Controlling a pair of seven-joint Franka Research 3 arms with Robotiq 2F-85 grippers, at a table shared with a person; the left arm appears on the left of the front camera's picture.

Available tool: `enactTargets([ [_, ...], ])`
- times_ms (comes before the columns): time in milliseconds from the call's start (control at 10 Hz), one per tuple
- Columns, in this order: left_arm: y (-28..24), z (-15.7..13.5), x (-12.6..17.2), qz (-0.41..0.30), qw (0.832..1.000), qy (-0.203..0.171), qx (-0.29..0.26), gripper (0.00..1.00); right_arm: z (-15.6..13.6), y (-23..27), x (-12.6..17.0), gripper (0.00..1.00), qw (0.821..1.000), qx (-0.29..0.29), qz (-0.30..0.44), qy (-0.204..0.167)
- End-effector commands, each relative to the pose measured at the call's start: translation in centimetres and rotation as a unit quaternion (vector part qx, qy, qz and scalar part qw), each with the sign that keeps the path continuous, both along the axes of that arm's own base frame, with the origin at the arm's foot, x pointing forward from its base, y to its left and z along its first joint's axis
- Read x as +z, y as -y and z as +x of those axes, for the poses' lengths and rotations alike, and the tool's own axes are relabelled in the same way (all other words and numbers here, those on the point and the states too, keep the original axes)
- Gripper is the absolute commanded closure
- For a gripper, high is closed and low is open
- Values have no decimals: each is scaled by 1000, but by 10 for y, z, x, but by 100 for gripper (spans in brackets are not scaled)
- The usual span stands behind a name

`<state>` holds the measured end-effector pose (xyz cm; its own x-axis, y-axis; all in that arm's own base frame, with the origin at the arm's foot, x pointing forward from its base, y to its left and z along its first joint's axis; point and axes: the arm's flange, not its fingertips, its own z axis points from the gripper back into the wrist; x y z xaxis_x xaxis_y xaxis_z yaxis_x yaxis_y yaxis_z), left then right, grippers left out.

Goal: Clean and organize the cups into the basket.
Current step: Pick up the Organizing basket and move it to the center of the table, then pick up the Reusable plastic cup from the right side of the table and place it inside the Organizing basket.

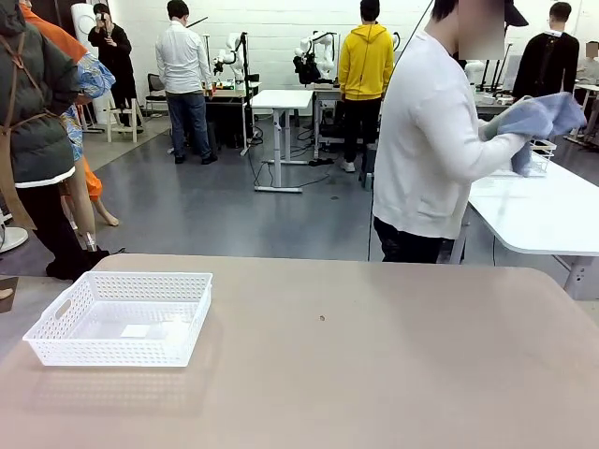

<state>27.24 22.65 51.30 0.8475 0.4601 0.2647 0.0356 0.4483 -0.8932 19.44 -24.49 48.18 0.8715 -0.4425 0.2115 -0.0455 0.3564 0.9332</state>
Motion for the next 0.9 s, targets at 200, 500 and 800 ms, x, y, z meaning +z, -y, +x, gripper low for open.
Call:
enactTargets([
  [200, 0, 1, 1, 3, 1000, 1, 2, 0, 2, 0, 2, 0, 1000, 2, 3, 6],
  [500, 0, 1, 1, 3, 1000, 1, 2, 0, 2, 0, 2, 0, 1000, 2, 3, 6],
  [800, 0, 1, 1, 3, 1000, 1, 2, 0, 2, 0, 2, 0, 1000, 2, 3, 6],
])
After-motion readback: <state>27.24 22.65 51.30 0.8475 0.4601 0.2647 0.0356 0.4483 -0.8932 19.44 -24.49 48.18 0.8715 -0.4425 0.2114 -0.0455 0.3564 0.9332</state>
